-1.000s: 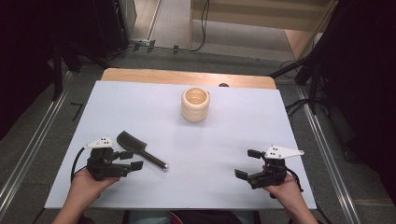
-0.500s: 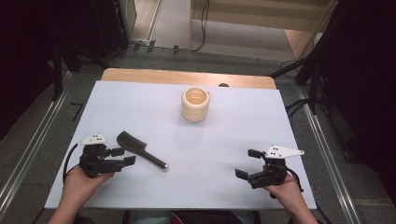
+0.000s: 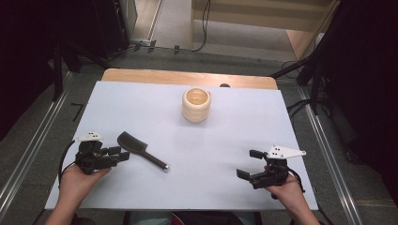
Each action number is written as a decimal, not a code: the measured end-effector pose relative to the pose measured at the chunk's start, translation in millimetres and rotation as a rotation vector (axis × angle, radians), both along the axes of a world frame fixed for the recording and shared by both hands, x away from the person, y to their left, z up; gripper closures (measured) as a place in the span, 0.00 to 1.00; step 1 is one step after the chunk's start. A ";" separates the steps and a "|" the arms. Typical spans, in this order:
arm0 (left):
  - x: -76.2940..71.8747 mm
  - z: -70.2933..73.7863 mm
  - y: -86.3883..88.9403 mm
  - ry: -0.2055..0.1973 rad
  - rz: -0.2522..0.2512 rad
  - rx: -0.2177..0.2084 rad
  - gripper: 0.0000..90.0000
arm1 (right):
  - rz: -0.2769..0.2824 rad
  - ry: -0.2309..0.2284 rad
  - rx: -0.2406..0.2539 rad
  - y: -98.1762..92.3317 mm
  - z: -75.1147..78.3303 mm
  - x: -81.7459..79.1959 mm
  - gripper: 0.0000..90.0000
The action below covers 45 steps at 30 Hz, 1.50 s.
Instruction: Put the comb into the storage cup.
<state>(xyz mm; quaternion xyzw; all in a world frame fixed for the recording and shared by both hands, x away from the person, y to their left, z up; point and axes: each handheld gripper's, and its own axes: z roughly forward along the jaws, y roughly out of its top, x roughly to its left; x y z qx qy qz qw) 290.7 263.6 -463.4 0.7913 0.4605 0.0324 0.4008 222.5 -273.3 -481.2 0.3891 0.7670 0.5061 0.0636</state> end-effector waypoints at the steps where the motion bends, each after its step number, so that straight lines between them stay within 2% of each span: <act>1: 1.3 0.2 0.2 0.003 0.000 0.001 0.66 | -0.001 0.000 -0.001 0.1 0.0 0.0 0.00; 4: 5.9 1.6 -0.8 -0.014 -0.002 0.047 0.85 | -0.001 -0.001 0.000 0.2 0.0 0.2 0.00; 5: 7.6 2.1 -1.5 -0.020 -0.007 0.057 0.97 | 0.000 -0.001 0.001 0.3 0.1 0.2 0.00; 6: 10.2 2.2 -2.8 -0.026 -0.013 0.064 1.00 | 0.000 -0.001 0.001 0.3 0.2 0.2 0.00; 9: 12.3 0.6 -3.7 -0.017 -0.020 0.072 1.00 | 0.000 0.000 0.002 -0.1 0.4 0.1 0.00; 10: 13.8 -2.8 -4.1 0.003 -0.016 0.088 1.00 | -0.001 -0.001 0.003 -0.2 0.4 0.2 0.00; 13: 15.2 -8.3 -3.8 0.026 -0.015 0.103 1.00 | -0.003 -0.003 0.002 -0.7 0.5 0.1 0.00; 19: 18.4 -17.6 -2.6 0.061 -0.002 0.112 1.00 | -0.003 -0.006 0.000 -1.1 1.1 -0.2 0.00; 22: 21.3 -22.3 -5.1 0.074 0.001 0.135 1.00 | -0.002 -0.004 0.001 -1.0 1.1 0.0 0.00; 26: 25.2 -25.2 -5.7 0.077 0.005 0.137 1.00 | -0.005 -0.004 0.002 -1.2 1.2 -0.1 0.00; 36: 35.8 -29.7 -6.1 0.072 0.026 0.094 1.00 | -0.005 -0.004 0.002 -1.5 1.3 0.1 0.00; 45: 44.5 -30.6 -14.3 0.062 0.025 0.091 1.00 | -0.009 -0.005 0.005 -1.9 1.5 0.2 0.00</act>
